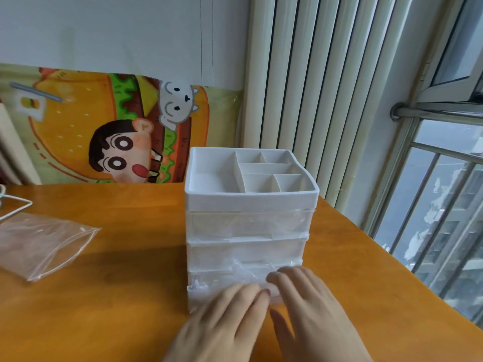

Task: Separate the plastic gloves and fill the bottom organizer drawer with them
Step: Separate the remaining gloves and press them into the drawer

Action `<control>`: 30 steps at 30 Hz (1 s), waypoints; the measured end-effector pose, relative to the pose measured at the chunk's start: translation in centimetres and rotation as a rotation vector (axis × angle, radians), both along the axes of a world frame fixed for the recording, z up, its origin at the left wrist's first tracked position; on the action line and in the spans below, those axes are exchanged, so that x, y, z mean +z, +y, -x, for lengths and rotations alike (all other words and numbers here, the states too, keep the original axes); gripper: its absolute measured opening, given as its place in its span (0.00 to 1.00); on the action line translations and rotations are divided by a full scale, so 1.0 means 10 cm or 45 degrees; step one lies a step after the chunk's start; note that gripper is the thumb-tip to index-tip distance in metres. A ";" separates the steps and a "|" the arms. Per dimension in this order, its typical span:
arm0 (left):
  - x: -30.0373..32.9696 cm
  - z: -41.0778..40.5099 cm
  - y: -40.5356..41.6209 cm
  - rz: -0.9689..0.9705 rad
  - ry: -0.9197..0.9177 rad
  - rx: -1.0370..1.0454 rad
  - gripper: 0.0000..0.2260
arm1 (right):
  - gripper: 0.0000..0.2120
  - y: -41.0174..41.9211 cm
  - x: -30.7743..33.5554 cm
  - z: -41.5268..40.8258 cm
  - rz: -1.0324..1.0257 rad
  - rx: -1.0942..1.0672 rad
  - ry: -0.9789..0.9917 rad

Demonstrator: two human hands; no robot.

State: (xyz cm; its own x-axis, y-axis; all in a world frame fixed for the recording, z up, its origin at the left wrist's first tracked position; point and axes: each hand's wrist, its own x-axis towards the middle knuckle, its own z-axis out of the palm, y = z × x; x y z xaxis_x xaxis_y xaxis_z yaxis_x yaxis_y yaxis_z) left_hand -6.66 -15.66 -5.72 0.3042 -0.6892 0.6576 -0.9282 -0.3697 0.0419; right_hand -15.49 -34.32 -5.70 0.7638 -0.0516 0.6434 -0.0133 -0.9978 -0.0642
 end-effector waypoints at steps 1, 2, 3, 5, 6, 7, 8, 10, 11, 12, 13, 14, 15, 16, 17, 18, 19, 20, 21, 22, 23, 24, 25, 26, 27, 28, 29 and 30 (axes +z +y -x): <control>-0.06 -0.03 -0.06 -0.094 -0.010 0.007 0.22 | 0.24 0.02 -0.02 -0.03 0.016 -0.002 0.074; -0.05 -0.07 -0.08 -0.206 0.033 0.062 0.25 | 0.25 0.03 -0.05 -0.06 0.020 0.000 0.125; -0.06 -0.12 -0.11 -0.289 0.052 0.093 0.28 | 0.25 0.04 -0.05 -0.09 0.018 0.001 0.160; -0.07 -0.16 -0.15 -0.368 0.071 0.154 0.29 | 0.23 0.06 -0.03 -0.12 0.031 -0.010 0.218; -0.04 -0.14 -0.15 -0.391 0.111 0.176 0.29 | 0.23 0.06 0.00 -0.13 0.037 -0.028 0.259; -0.02 -0.12 -0.15 -0.387 0.142 0.177 0.29 | 0.22 0.08 0.03 -0.13 0.036 -0.055 0.305; 0.02 -0.11 -0.16 -0.388 0.196 0.182 0.29 | 0.21 0.09 0.06 -0.13 0.025 -0.077 0.354; 0.08 -0.11 -0.16 -0.389 0.279 0.219 0.28 | 0.19 0.11 0.13 -0.13 0.010 -0.096 0.430; 0.10 -0.12 -0.15 -0.401 0.287 0.238 0.27 | 0.19 0.11 0.15 -0.13 0.026 -0.098 0.447; 0.12 -0.12 -0.15 -0.427 0.299 0.243 0.27 | 0.20 0.11 0.17 -0.14 0.044 -0.093 0.447; 0.14 -0.13 -0.14 -0.458 0.316 0.246 0.26 | 0.21 0.11 0.19 -0.15 0.048 -0.084 0.446; 0.17 -0.14 -0.14 -0.490 0.337 0.247 0.25 | 0.23 0.11 0.20 -0.16 0.044 -0.075 0.441; 0.17 -0.16 -0.13 -0.505 0.335 0.259 0.25 | 0.25 0.12 0.21 -0.17 0.036 -0.071 0.440; 0.18 -0.17 -0.13 -0.511 0.328 0.261 0.24 | 0.26 0.12 0.21 -0.18 0.027 -0.067 0.442; 0.21 -0.17 -0.14 -0.506 0.342 0.260 0.24 | 0.26 0.11 0.22 -0.18 0.010 -0.062 0.443; 0.25 -0.17 -0.15 -0.504 0.365 0.261 0.24 | 0.25 0.10 0.22 -0.18 -0.010 -0.062 0.440; 0.29 -0.16 -0.18 -0.500 0.351 0.275 0.24 | 0.22 0.10 0.22 -0.17 -0.024 -0.073 0.431; 0.32 -0.14 -0.21 -0.496 0.348 0.273 0.24 | 0.18 0.10 0.21 -0.14 -0.043 -0.099 0.408; 0.33 -0.14 -0.22 -0.399 0.314 0.255 0.23 | 0.15 0.09 0.19 -0.11 -0.074 -0.130 0.357; 0.34 -0.13 -0.23 -0.321 0.312 0.256 0.22 | 0.12 0.09 0.17 -0.09 -0.105 -0.156 0.288; 0.36 -0.12 -0.25 -0.297 0.315 0.285 0.20 | 0.11 0.09 0.15 -0.07 -0.120 -0.169 0.226; 0.37 -0.13 -0.27 -0.300 0.317 0.322 0.19 | 0.11 0.09 0.14 -0.06 -0.118 -0.167 0.189; 0.37 -0.13 -0.27 -0.317 0.335 0.351 0.18 | 0.12 0.09 0.14 -0.06 -0.105 -0.151 0.178; 0.38 -0.13 -0.28 -0.322 0.365 0.364 0.18 | 0.13 0.09 0.14 -0.07 -0.092 -0.131 0.190; 0.37 -0.14 -0.29 -0.323 0.389 0.371 0.18 | 0.15 0.10 0.15 -0.07 -0.081 -0.112 0.219; 0.36 -0.15 -0.30 -0.311 0.406 0.372 0.18 | 0.17 0.10 0.16 -0.08 -0.073 -0.104 0.258; 0.37 -0.15 -0.30 -0.307 0.432 0.368 0.18 | 0.18 0.11 0.17 -0.09 -0.069 -0.104 0.294; 0.39 -0.15 -0.29 -0.301 0.471 0.365 0.18 | 0.18 0.11 0.17 -0.10 -0.071 -0.108 0.325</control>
State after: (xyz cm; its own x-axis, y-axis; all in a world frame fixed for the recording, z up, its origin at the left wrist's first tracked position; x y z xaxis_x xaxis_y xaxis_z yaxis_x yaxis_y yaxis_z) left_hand -5.15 -18.58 -1.87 0.6849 -0.6609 0.3068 -0.7273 -0.6457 0.2326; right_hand -14.44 -33.22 -3.96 0.8923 -0.1524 0.4249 -0.1196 -0.9875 -0.1031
